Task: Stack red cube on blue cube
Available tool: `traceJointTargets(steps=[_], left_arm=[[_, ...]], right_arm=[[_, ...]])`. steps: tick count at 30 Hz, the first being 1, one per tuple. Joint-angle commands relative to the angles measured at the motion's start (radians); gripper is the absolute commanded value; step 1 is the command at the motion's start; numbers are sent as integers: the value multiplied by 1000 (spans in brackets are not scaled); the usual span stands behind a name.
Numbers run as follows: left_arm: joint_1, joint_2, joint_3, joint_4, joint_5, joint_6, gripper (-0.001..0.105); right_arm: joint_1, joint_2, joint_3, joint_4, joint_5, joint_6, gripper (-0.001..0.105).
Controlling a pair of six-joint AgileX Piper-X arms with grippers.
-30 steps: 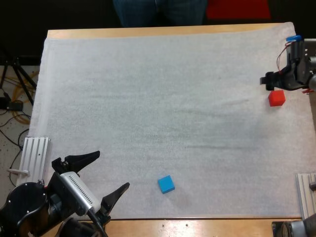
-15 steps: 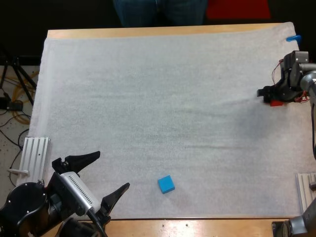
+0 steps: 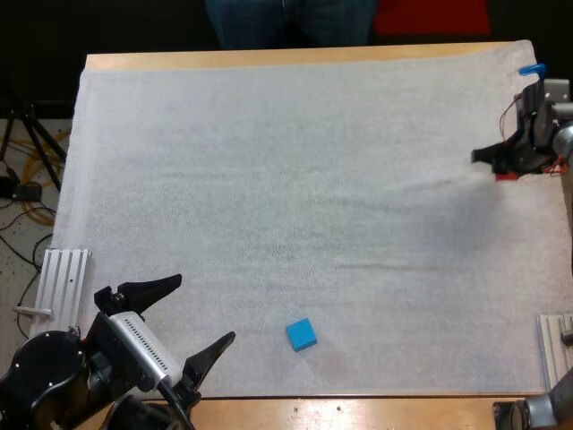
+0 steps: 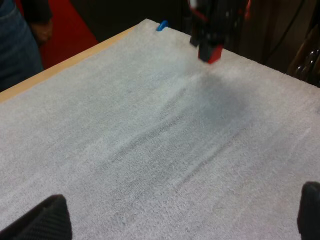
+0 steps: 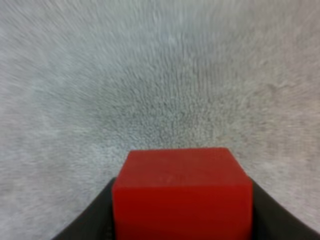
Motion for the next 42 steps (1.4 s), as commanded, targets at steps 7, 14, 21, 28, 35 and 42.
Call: traceJointTargets(steps=[7, 14, 21, 28, 35, 42], left_arm=[[-4, 1, -6, -10, 9, -11, 87], [-4, 1, -6, -8, 9, -11, 87], [-4, 1, -6, 94, 9, -11, 87], [-4, 1, -6, 229, 9, -11, 87], [-4, 1, -6, 305, -25, -11, 87], [-4, 1, -6, 330, -53, -11, 87]], right_arm=[[-2, -231, -16, 73, -9, -14, 22], [115, -412, -16, 216, -10, -6, 22], [353, -521, -10, 293, -10, 60, 22], [651, -565, 40, 311, -3, 186, 22], [947, -541, 80, 303, 59, 226, 22], [1098, -438, 80, 285, 51, 234, 22]])
